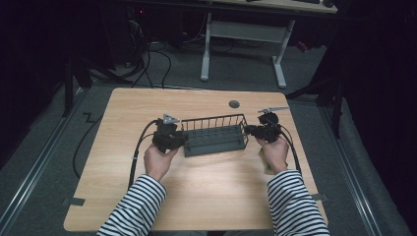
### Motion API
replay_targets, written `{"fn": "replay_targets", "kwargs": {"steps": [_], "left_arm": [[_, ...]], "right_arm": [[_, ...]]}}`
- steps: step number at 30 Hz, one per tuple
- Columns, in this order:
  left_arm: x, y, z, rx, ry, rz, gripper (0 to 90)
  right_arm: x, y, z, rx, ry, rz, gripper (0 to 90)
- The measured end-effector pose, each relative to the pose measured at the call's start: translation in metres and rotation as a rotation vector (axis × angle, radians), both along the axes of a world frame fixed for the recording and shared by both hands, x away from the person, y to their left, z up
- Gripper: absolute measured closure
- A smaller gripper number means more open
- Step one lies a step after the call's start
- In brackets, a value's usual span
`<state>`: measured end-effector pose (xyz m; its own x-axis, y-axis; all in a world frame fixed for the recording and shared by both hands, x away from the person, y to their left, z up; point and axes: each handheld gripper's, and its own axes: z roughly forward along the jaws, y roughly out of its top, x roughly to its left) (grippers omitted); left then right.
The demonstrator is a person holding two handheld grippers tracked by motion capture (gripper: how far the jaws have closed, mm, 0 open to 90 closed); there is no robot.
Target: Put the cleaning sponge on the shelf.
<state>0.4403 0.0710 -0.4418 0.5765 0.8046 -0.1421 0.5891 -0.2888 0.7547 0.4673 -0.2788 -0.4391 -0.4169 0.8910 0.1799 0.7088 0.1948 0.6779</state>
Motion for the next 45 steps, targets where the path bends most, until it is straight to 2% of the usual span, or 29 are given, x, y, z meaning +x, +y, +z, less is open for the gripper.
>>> {"fn": "replay_targets", "kwargs": {"steps": [2, 7, 13, 15, 18, 20, 25, 27, 31, 34, 36, 40, 41, 43, 45], "left_arm": [[-0.003, 0.002, -0.001, 0.001, 0.006, -0.008, 68.1], [-0.007, 0.004, 0.0, 0.01, 0.01, -0.01, 67.7], [-0.016, 0.01, -0.001, -0.012, 0.012, -0.01, 67.6], [-0.019, 0.01, 0.0, -0.003, 0.013, -0.012, 67.5], [-0.023, 0.011, 0.0, 0.0, 0.012, -0.016, 67.5], [-0.025, 0.012, -0.001, -0.014, 0.017, -0.016, 67.5], [-0.029, 0.013, -0.002, -0.021, 0.013, -0.013, 67.4], [-0.028, 0.014, -0.002, -0.026, 0.02, -0.008, 66.8], [-0.027, 0.015, -0.002, -0.037, 0.022, -0.005, 60.6], [-0.029, 0.018, 0.0, -0.068, 0.0, -0.001, 52.9], [-0.032, 0.02, 0.003, -0.072, -0.024, 0.002, 49.0], [-0.038, 0.027, 0.007, -0.082, -0.072, 0.016, 43.1], [-0.038, 0.027, 0.007, -0.082, -0.072, 0.016, 42.4], [-0.042, 0.033, 0.007, -0.083, -0.103, 0.033, 39.8], [-0.044, 0.036, 0.006, -0.078, -0.111, 0.045, 38.8]], "right_arm": [[-0.004, -0.001, -0.001, 0.024, 0.001, 0.006, 77.0], [-0.009, 0.005, 0.0, -0.007, 0.003, 0.012, 77.1], [-0.012, 0.007, 0.0, -0.006, 0.008, 0.028, 77.0], [-0.014, 0.008, 0.0, -0.007, 0.009, 0.033, 76.9], [-0.019, 0.007, -0.001, 0.014, 0.01, 0.034, 76.7], [-0.022, 0.006, -0.001, 0.022, 0.015, 0.036, 76.5], [-0.026, 0.009, 0.001, -0.008, 0.017, 0.047, 75.7], [-0.025, 0.009, 0.0, -0.01, 0.021, 0.05, 73.5], [-0.024, 0.01, -0.002, 0.0, 0.025, 0.037, 61.0], [-0.026, 0.008, 0.001, 0.005, 0.015, 0.019, 51.9], [-0.028, 0.004, 0.005, 0.014, 0.002, 0.01, 48.2], [-0.035, -0.003, 0.014, 0.012, -0.047, -0.009, 44.5], [-0.035, -0.003, 0.014, 0.012, -0.047, -0.009, 44.5], [-0.044, -0.01, 0.018, 0.018, -0.093, -0.035, 43.9], [-0.049, -0.016, 0.018, 0.018, -0.099, -0.046, 42.0]]}}
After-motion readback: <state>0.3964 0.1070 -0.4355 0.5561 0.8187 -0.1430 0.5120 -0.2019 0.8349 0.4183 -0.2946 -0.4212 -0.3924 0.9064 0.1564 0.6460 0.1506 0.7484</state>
